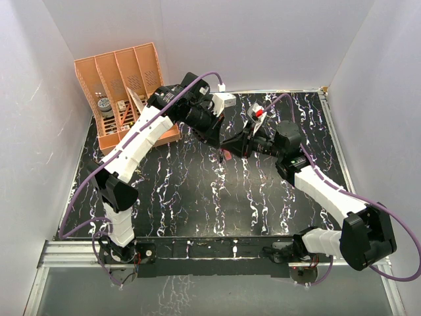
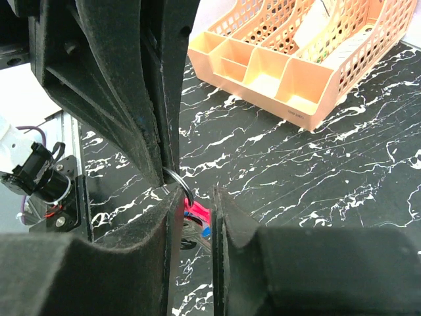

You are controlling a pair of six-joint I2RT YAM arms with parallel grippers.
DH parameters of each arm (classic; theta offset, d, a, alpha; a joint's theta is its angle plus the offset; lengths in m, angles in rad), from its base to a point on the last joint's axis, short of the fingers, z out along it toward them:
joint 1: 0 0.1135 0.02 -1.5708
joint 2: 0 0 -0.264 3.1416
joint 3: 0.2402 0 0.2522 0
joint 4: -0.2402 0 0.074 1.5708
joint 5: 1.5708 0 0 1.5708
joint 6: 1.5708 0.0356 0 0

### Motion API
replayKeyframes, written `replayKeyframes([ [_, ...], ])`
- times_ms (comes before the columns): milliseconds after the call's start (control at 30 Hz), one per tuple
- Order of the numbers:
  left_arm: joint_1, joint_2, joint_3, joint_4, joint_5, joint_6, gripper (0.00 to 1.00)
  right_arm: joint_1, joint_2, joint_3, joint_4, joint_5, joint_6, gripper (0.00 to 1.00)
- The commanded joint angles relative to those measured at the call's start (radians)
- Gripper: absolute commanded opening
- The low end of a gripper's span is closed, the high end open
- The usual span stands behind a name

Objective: Put the keys on the keyring

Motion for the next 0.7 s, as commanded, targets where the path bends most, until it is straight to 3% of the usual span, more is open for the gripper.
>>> replayKeyframes([
  [0,-0.008,-0.007,0.024,-0.028,0.046,0.010,0.00,0.007,-0.002,0.061,0.069,-0.003,0.002,0.17],
  [233,-0.010,-0.002,0.013,-0.027,0.049,0.014,0.00,0.007,0.001,0.068,0.072,-0.005,0.006,0.00],
  [500,-0.010,-0.055,-0.054,0.096,-0.012,-0.050,0.00,0.008,-0.021,0.023,0.143,0.053,0.071,0.00],
  [533,-0.010,-0.074,-0.078,0.127,-0.020,-0.064,0.06,0.007,-0.027,0.017,0.154,0.062,0.086,0.00],
  [667,-0.010,-0.156,-0.213,0.287,-0.046,-0.121,0.13,0.007,-0.035,-0.018,0.214,0.090,0.151,0.00],
])
